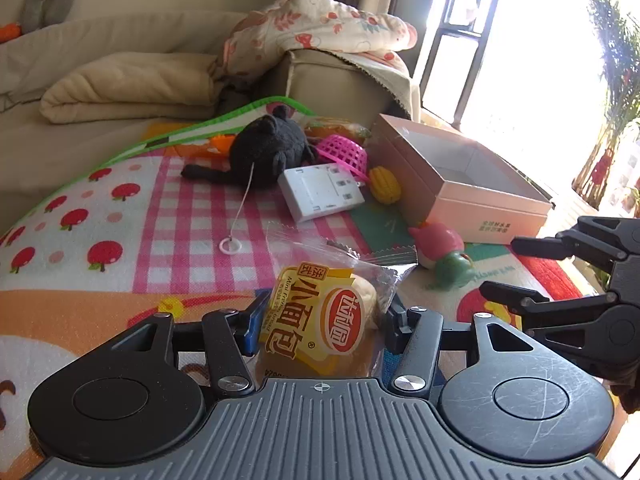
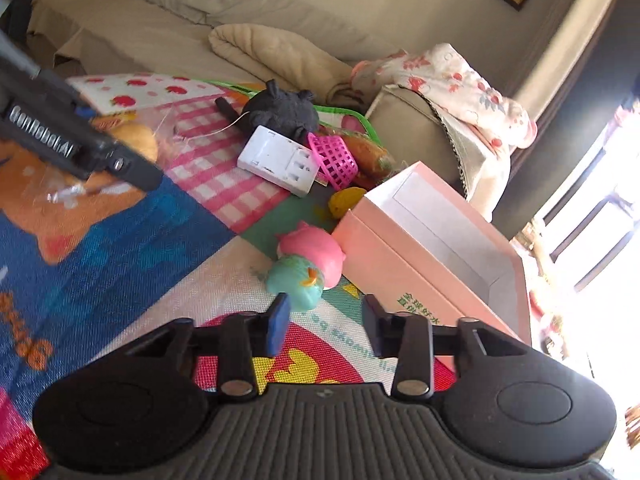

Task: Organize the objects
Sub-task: 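Grasp the packaged yellow bun with the left tool while the right tool grasps the pink-and-green piggy toy, then lower the bun into the pink box with the left tool while the right tool drops the piggy toy in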

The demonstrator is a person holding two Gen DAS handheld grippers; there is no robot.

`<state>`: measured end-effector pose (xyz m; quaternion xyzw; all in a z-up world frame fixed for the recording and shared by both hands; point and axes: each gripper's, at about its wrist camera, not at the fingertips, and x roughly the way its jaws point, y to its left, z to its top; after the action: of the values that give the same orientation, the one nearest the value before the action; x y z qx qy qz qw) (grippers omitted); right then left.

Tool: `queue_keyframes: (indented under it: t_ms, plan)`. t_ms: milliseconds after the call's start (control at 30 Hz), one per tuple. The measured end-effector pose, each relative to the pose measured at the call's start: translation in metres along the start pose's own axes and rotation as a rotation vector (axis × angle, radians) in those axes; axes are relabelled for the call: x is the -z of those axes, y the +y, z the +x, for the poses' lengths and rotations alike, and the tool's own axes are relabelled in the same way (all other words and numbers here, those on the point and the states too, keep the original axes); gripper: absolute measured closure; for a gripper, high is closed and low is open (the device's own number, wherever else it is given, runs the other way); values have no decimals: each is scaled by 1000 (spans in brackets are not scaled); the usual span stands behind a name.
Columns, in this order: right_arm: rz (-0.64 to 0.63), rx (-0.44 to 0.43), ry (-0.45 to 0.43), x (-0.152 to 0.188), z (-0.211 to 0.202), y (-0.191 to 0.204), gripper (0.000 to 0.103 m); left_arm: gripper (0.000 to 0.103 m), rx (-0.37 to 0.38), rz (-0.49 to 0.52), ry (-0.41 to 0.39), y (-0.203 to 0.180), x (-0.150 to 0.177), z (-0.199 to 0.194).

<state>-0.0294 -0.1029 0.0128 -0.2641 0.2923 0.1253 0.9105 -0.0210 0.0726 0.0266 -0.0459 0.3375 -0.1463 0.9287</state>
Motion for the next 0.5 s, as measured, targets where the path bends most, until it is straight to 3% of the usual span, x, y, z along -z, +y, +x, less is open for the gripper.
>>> queue_keyframes:
  t_ms: [33,133,267,333,400,500]
  plan:
    - [61,-23,-5,-2,2,-6,29,44,-3,6,8,-3,1,0]
    - [211,-79,-5,-11,19,-18,26,44,-21,28,41,-13,6,1]
    - [325,-98,59,-21,58,-23,27,44,-46,64,77,-28,8,0]
    - [344,-104,97,-19,66,-25,55,44,-51,83,80,-34,8,-4]
    - [378,-154,93,-12,53,-31,55,44,-45,100,82,-42,6,-9]
    - [350,-149,22,2,11,-39,55,44,-22,112,76,-53,-6,-10]
